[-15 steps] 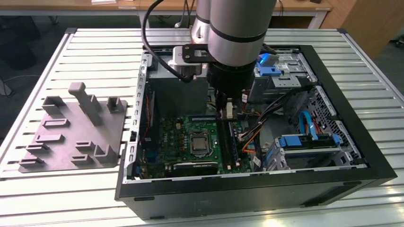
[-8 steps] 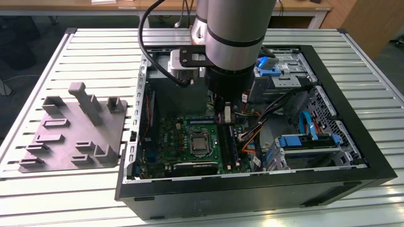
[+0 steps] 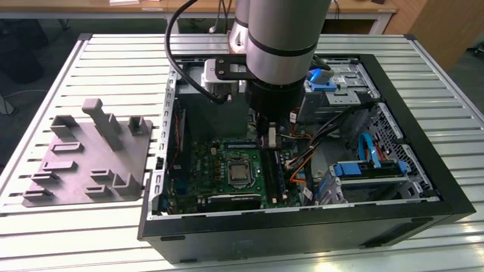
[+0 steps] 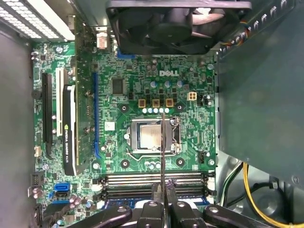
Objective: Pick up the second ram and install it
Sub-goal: 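Insert the second ram into the second slot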
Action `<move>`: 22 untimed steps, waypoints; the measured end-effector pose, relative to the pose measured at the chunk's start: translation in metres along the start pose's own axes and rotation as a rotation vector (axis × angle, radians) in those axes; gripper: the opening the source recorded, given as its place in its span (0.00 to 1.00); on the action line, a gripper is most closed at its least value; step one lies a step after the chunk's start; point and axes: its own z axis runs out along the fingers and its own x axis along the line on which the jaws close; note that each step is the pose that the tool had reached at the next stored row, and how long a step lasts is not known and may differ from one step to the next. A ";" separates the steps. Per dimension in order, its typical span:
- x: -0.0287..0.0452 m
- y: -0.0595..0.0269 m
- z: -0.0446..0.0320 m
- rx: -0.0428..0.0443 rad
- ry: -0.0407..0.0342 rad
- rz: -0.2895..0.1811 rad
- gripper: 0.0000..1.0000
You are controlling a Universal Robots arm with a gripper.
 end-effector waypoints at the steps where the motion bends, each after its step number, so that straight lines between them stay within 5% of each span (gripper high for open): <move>1: 0.0000 0.0000 0.0001 0.0007 0.0000 0.013 0.14; 10: 0.0000 0.0001 0.0011 0.0068 0.0002 0.123 0.14; 22: 0.0001 0.0001 0.0019 0.0117 0.0004 0.213 0.14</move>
